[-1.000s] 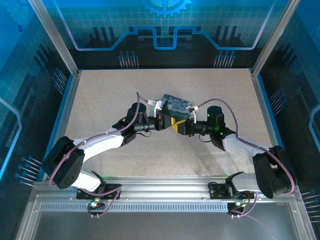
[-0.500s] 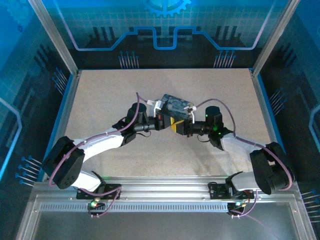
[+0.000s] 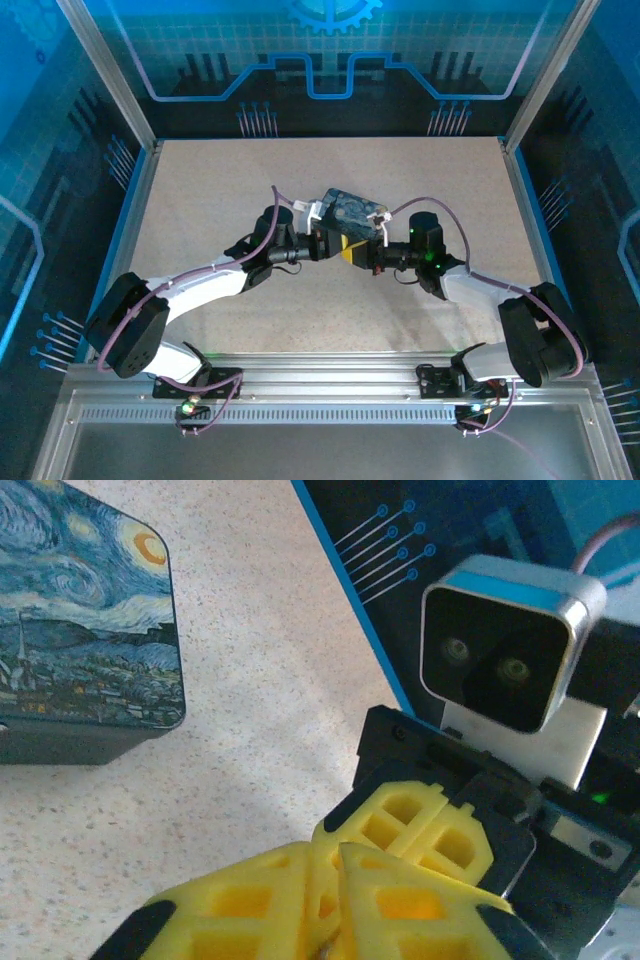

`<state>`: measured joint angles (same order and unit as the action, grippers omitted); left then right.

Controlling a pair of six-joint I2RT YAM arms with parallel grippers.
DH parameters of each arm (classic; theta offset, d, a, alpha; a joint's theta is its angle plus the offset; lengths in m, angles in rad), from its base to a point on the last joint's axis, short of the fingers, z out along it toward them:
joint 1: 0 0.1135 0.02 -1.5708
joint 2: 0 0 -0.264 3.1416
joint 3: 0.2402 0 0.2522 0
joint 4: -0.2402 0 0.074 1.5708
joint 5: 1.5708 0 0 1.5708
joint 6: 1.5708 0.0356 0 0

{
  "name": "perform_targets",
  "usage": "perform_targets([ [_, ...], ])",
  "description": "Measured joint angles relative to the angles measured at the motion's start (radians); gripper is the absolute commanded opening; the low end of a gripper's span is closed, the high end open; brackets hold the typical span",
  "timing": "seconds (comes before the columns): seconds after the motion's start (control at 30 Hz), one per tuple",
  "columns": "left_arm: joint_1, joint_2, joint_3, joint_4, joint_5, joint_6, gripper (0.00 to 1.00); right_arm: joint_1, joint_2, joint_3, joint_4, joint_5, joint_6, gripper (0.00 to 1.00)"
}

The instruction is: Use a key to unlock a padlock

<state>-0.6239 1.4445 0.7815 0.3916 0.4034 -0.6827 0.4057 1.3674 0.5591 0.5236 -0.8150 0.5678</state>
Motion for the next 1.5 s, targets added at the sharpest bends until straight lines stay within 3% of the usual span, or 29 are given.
perform_targets([
  [0.2, 0.048, -0.075, 0.0, -0.075, -0.021, 0.026, 0.78, -0.015, -0.005, 0.012, -0.137, 0.05, -0.058, 0.0],
  [0.4, 0.14, -0.151, -0.046, -0.134, -0.075, 0.069, 0.96, -0.053, 0.044, 0.099, -0.267, 0.075, -0.097, 0.0],
  [0.63, 0.165, -0.136, -0.126, -0.187, -0.129, 0.115, 0.95, -0.067, 0.193, 0.259, -0.341, 0.105, -0.105, 0.0],
  [0.97, 0.161, 0.063, -0.137, -0.079, -0.102, 0.116, 0.89, -0.089, 0.394, 0.415, -0.368, 0.156, -0.07, 0.0],
  [1.5, 0.127, 0.292, -0.013, 0.042, -0.072, 0.194, 0.85, -0.137, 0.518, 0.545, -0.406, 0.18, -0.06, 0.0],
])
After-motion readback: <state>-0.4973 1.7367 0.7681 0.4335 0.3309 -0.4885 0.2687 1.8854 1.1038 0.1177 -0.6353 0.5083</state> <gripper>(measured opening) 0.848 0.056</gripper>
